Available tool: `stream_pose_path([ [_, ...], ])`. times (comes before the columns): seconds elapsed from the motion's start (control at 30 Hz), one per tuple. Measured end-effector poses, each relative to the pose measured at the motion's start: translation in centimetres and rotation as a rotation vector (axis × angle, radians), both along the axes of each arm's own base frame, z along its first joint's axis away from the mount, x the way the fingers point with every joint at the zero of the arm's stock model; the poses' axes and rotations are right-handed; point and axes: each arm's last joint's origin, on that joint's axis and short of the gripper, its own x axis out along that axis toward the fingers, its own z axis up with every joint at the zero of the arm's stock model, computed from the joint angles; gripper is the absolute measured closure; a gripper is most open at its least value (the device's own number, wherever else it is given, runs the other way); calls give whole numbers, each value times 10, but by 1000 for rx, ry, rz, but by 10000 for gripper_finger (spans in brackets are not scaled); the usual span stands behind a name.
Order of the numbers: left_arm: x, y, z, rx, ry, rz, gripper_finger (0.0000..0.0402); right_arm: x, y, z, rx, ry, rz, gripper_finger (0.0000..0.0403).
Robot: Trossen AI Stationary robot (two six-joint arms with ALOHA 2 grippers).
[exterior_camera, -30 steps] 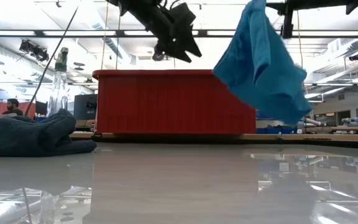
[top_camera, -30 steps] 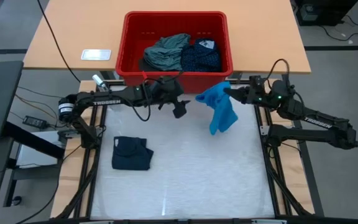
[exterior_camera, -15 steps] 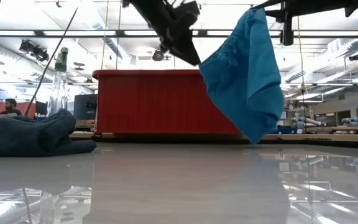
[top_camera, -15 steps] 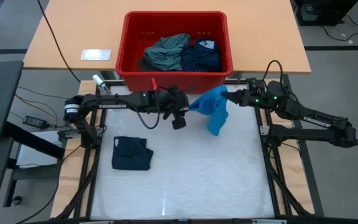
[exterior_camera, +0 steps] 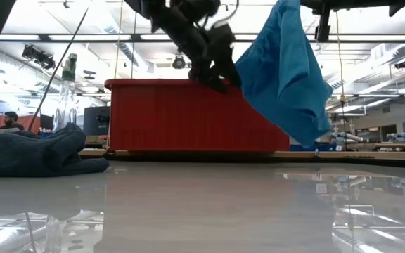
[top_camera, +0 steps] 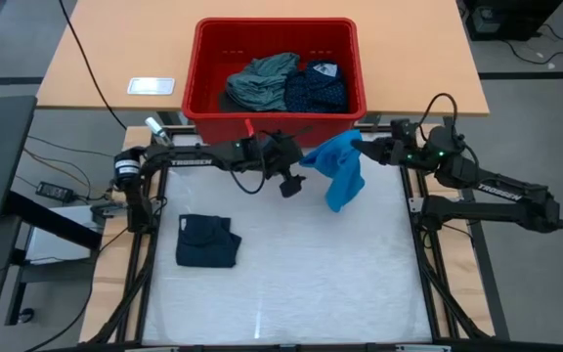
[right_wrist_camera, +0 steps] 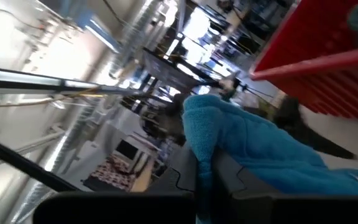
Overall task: Fold laundry
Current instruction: Fold the light blue shorts
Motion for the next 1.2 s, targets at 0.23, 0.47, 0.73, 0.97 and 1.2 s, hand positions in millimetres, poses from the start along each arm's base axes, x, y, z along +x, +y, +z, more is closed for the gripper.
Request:
stream_pose_path([
  [0.23,8,-1,7,-13,-116,-41,33,-4,2,2,-4,-12,1,386],
  [0.47,13,-5,24,6,-263,-72,175,-4,2,1,15,-6,2,386],
  [0.73,2,0,16,-227,-175,-74,387,-5,-4,-4,23,46,-47,386],
  [0.97,-22,-2,58,-641,-255,-77,395,-9,-9,-31,-54,358,-104,387],
  [1.2,-50,-51,87,-869,-130,-128,396,-4,16,-33,38,340,257,387],
])
